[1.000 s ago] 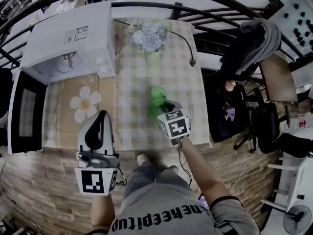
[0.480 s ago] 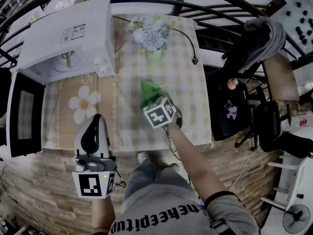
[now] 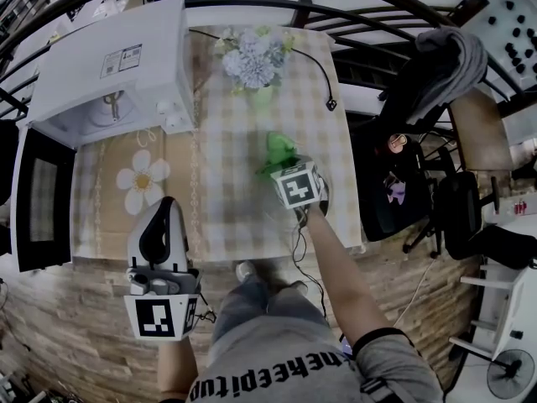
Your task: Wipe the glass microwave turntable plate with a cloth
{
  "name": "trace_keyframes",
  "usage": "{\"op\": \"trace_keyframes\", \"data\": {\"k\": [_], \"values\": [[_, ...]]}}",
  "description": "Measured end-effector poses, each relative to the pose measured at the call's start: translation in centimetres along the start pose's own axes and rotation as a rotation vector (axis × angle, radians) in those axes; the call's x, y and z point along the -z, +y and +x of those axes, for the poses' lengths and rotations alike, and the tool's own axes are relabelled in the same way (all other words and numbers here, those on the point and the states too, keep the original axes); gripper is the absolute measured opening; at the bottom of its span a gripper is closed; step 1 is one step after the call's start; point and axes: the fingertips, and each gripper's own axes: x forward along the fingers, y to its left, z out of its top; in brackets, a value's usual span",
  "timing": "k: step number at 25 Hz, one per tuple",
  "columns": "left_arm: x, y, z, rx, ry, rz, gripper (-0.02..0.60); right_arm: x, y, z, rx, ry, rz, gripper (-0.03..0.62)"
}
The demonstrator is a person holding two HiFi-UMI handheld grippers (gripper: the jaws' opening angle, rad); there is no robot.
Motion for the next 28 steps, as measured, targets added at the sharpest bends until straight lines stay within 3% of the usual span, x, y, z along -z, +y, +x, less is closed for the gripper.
{"op": "trace_keyframes", "data": {"k": [19, 22, 25, 28], "values": [[-0.4, -1.0, -0.2, 0.018, -0.010, -0.006, 0.011, 6.0, -10.2, -2.9, 0.164, 0.029, 0.149, 0.063], [-0.5, -1.3, -0.5, 0.020, -0.014, -0.008, 0.011, 5.4, -9.1, -3.4, 0.130, 0.002, 0.167, 0.062], [-0.5, -1.3, -0.6, 0.019, -0.018, -0.013, 0.011, 3.8, -6.0, -4.2, 0.032, -0.074, 0.192, 0.063], [-0.5, -1.4, -0.6, 0.016, -0.018, -0.023, 0.011, 1.9, -0.8, -4.5, -0.085, -0.118, 0.140, 0.063]]}}
